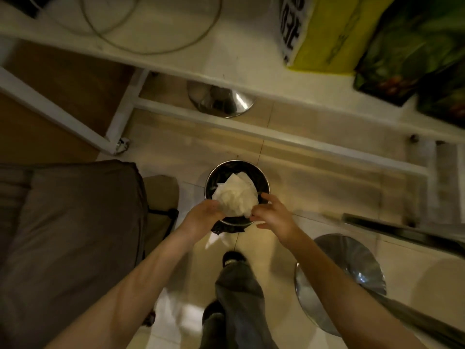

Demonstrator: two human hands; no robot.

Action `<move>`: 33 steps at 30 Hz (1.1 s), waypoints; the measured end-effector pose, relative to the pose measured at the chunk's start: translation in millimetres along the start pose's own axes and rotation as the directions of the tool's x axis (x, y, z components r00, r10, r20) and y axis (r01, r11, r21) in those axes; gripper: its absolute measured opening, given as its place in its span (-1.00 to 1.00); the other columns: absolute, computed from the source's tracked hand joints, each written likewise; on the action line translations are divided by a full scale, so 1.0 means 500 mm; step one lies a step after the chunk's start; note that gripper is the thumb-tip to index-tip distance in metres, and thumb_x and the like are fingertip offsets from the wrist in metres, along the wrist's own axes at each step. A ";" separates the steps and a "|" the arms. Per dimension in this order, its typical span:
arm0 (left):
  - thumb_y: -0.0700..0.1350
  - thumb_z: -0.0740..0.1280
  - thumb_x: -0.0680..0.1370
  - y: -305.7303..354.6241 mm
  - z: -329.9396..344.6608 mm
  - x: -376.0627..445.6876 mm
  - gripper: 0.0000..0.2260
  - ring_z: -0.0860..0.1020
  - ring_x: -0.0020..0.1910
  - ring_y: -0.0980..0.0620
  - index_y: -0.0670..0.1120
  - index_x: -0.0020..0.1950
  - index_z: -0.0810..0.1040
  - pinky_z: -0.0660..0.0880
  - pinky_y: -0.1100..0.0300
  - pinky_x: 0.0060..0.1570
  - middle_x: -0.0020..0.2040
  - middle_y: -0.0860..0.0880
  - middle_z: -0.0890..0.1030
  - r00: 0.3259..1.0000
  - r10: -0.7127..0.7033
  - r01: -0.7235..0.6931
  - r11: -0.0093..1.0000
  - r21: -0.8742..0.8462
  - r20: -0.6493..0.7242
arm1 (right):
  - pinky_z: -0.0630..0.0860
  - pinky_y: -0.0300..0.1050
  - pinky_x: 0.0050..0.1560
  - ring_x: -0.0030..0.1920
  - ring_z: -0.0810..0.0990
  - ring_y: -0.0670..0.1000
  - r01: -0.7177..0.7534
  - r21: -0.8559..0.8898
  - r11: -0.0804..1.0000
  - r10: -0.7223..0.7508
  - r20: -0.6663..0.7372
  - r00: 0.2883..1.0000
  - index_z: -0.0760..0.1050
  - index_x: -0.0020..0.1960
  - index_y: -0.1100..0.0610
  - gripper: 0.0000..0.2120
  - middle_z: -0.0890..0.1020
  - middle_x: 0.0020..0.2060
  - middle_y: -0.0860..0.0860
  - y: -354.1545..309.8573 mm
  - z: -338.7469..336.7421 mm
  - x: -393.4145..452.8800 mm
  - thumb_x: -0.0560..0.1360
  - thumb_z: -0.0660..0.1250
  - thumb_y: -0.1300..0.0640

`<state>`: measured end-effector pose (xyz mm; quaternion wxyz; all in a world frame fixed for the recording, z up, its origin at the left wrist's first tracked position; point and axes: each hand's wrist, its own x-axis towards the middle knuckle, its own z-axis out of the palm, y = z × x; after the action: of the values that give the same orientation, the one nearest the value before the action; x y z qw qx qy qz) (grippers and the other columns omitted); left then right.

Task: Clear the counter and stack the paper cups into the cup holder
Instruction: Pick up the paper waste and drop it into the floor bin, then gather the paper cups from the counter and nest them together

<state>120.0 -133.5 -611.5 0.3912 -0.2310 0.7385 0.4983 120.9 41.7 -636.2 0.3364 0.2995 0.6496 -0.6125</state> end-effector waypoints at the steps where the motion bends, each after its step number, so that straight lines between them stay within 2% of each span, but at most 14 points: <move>1: -0.15 0.25 0.50 0.023 -0.007 -0.031 -0.73 0.39 0.25 -0.07 -0.07 0.20 0.44 0.33 0.09 0.25 0.25 -0.11 0.43 1.000 0.013 -0.013 1.000 0.002 0.007 | 0.46 -0.22 -0.28 -0.23 0.55 -0.03 0.019 -0.036 0.999 -0.019 -0.006 1.000 0.20 0.40 0.17 -0.46 0.52 0.06 0.20 -0.024 0.001 -0.032 0.46 0.28 0.33; 3: -0.17 0.29 0.48 0.072 -0.024 -0.097 -0.60 0.38 0.29 -0.10 -0.08 0.31 0.36 0.34 0.09 0.21 0.29 -0.12 0.43 0.999 0.039 -0.039 0.999 -0.010 0.021 | 0.46 -0.23 -0.28 -0.24 0.56 -0.05 0.076 -0.092 0.993 -0.079 -0.024 0.997 0.24 0.38 0.18 -0.47 0.53 0.04 0.17 -0.072 -0.001 -0.094 0.45 0.29 0.31; 5: -0.20 0.31 0.47 0.123 -0.041 -0.164 -0.57 0.40 0.28 -0.10 -0.11 0.32 0.35 0.34 0.13 0.13 0.27 -0.13 0.46 0.995 0.091 -0.092 0.996 0.012 0.039 | 0.46 -0.19 -0.26 -0.25 0.56 -0.04 0.124 -0.124 0.985 -0.130 -0.040 0.991 0.25 0.37 0.19 -0.47 0.55 0.01 0.16 -0.123 -0.003 -0.160 0.43 0.31 0.30; 8: -0.18 0.35 0.44 0.199 -0.069 -0.256 -0.57 0.47 0.19 -0.07 -0.14 0.30 0.38 0.40 0.13 0.11 0.17 -0.13 0.53 0.977 0.210 -0.214 0.970 0.112 0.047 | 0.44 -0.15 -0.19 -0.17 0.56 0.02 0.201 -0.172 0.964 -0.210 -0.032 0.977 0.27 0.35 0.19 -0.50 0.57 0.03 0.19 -0.201 -0.006 -0.266 0.45 0.30 0.29; 12: -0.19 0.38 0.43 0.301 -0.101 -0.384 -0.57 0.47 0.05 0.05 -0.16 0.28 0.40 0.36 0.23 0.02 0.08 -0.08 0.52 0.930 0.365 -0.365 0.915 0.174 0.030 | 0.44 -0.24 -0.20 -0.07 0.53 0.04 0.336 -0.248 0.909 -0.346 0.005 0.938 0.30 0.31 0.20 -0.55 0.58 0.10 0.22 -0.295 -0.013 -0.406 0.45 0.32 0.28; 15: -0.15 0.40 0.42 0.374 -0.123 -0.484 -0.57 0.47 0.04 0.06 -0.16 0.26 0.41 0.39 0.29 -0.09 0.04 -0.06 0.51 0.882 0.470 -0.463 0.861 0.211 0.019 | 0.45 -0.32 -0.23 -0.06 0.54 0.03 0.431 -0.284 0.856 -0.447 0.012 0.895 0.33 0.27 0.19 -0.55 0.59 0.03 0.21 -0.361 -0.018 -0.505 0.42 0.36 0.26; 16: -0.12 0.40 0.42 0.393 -0.129 -0.517 -0.57 0.48 0.04 0.05 -0.14 0.25 0.42 0.40 0.32 -0.16 0.04 -0.06 0.51 0.861 0.509 -0.497 0.835 0.236 0.013 | 0.46 -0.33 -0.20 -0.04 0.55 0.03 0.471 -0.286 0.835 -0.488 0.014 0.873 0.35 0.26 0.18 -0.55 0.59 -0.02 0.17 -0.379 -0.020 -0.540 0.41 0.37 0.25; 18: -0.10 0.40 0.41 0.437 -0.149 -0.581 -0.57 0.50 0.06 0.04 -0.10 0.25 0.42 0.39 0.41 -0.15 0.08 -0.07 0.54 0.806 0.592 -0.570 0.778 0.265 -0.008 | 0.47 -0.29 -0.12 -0.04 0.56 0.02 0.564 -0.301 0.769 -0.584 0.028 0.811 0.37 0.24 0.14 -0.55 0.58 -0.07 0.08 -0.429 -0.022 -0.611 0.39 0.41 0.22; 20: -0.10 0.43 0.39 0.470 -0.167 -0.626 -0.56 0.54 0.06 0.02 -0.09 0.24 0.43 0.47 0.32 -0.07 0.10 -0.09 0.57 0.756 0.654 -0.624 0.736 0.264 -0.037 | 0.49 -0.26 -0.10 -0.05 0.58 -0.01 0.616 -0.315 0.722 -0.636 0.047 0.770 0.37 0.21 0.06 -0.58 0.59 -0.03 0.07 -0.468 -0.020 -0.667 0.39 0.42 0.18; 22: -0.06 0.45 0.37 0.512 -0.194 -0.682 -0.59 0.57 0.03 0.05 -0.02 0.18 0.45 0.50 0.21 0.02 0.03 -0.01 0.60 0.690 0.720 -0.681 0.681 0.270 -0.075 | 0.53 -0.24 -0.10 -0.09 0.60 -0.03 0.683 -0.314 0.659 -0.706 0.055 0.706 0.38 0.17 -0.01 -0.60 0.61 0.00 0.07 -0.520 -0.019 -0.727 0.39 0.42 0.14; 25: -0.02 0.44 0.36 0.572 -0.229 -0.752 -0.62 0.58 -0.03 0.14 0.05 0.13 0.46 0.51 0.24 0.02 -0.04 0.07 0.60 0.597 0.795 -0.749 0.599 0.281 -0.103 | 0.55 -0.18 -0.03 -0.11 0.61 -0.03 0.768 -0.306 0.563 -0.792 0.064 0.607 0.41 0.12 -0.06 -0.63 0.61 -0.06 0.01 -0.602 -0.011 -0.796 0.38 0.44 0.13; 27: 0.01 0.44 0.36 0.612 -0.250 -0.786 -0.62 0.58 -0.04 0.17 0.07 0.14 0.46 0.50 0.32 -0.05 -0.03 0.08 0.59 0.550 0.825 -0.769 0.560 0.308 -0.126 | 0.55 -0.18 -0.02 -0.11 0.61 -0.03 0.801 -0.296 0.520 -0.829 0.054 0.557 0.43 0.14 -0.03 -0.62 0.62 -0.07 0.01 -0.662 -0.006 -0.830 0.37 0.44 0.13; 31: 0.02 0.43 0.36 0.694 -0.296 -0.827 -0.57 0.57 -0.04 0.16 0.04 0.20 0.44 0.51 0.32 -0.08 0.03 0.04 0.58 0.431 0.883 -0.775 0.468 0.425 -0.186 | 0.54 -0.19 -0.08 -0.16 0.59 -0.05 0.854 -0.327 0.405 -0.899 0.027 0.437 0.43 0.12 -0.05 -0.62 0.62 -0.05 0.00 -0.776 -0.002 -0.867 0.35 0.45 0.09; 33: 0.01 0.43 0.37 0.737 -0.321 -0.838 -0.55 0.55 -0.06 0.19 0.03 0.23 0.43 0.46 0.41 -0.15 0.04 0.03 0.57 0.387 0.898 -0.772 0.439 0.459 -0.208 | 0.51 -0.23 -0.14 -0.16 0.58 -0.05 0.855 -0.358 0.374 -0.915 0.007 0.403 0.41 0.13 -0.04 -0.61 0.60 -0.05 -0.01 -0.832 -0.007 -0.868 0.35 0.45 0.07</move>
<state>41.2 -154.8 -36.5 -0.0597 0.1353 0.8805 0.4504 45.3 26.0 -39.8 -0.0688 -0.0953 0.8229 -0.5559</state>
